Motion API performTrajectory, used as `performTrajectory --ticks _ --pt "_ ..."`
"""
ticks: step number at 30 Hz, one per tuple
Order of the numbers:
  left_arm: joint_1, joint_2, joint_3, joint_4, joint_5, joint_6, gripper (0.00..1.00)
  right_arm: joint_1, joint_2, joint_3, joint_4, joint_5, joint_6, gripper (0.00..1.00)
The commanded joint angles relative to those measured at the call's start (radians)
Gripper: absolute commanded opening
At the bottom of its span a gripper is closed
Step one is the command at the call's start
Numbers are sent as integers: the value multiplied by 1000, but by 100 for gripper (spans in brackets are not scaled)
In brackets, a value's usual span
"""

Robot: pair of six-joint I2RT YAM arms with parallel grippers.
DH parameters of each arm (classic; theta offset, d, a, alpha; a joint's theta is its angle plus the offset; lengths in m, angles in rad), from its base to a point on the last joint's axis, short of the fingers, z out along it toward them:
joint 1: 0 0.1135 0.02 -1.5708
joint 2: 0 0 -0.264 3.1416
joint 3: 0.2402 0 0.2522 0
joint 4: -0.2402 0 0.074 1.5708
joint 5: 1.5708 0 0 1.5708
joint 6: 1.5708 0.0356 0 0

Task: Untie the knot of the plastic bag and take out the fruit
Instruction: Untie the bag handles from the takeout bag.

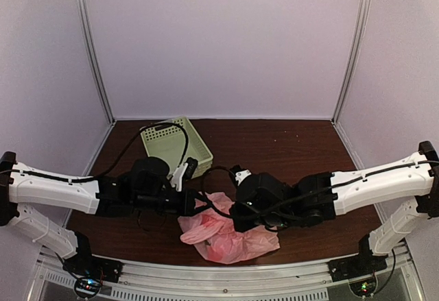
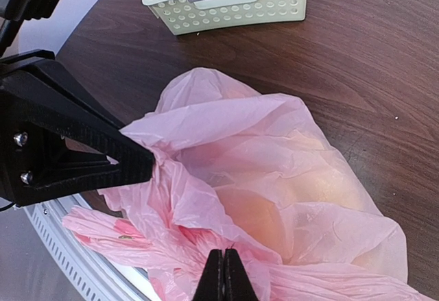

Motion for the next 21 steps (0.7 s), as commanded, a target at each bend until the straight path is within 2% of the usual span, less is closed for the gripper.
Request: performTrajectory --ticks 1,10,21 --pt "5 -11 16 28 -19 -9 0 -3 -33 -15 -13 45 4 0" --pt "5 -64 -7 4 -90 -35 0 -2 -105 -4 -78 113 -11 0" --pt "7 -81 -71 -9 -127 -62 0 -5 -158 -147 -22 90 61 0"
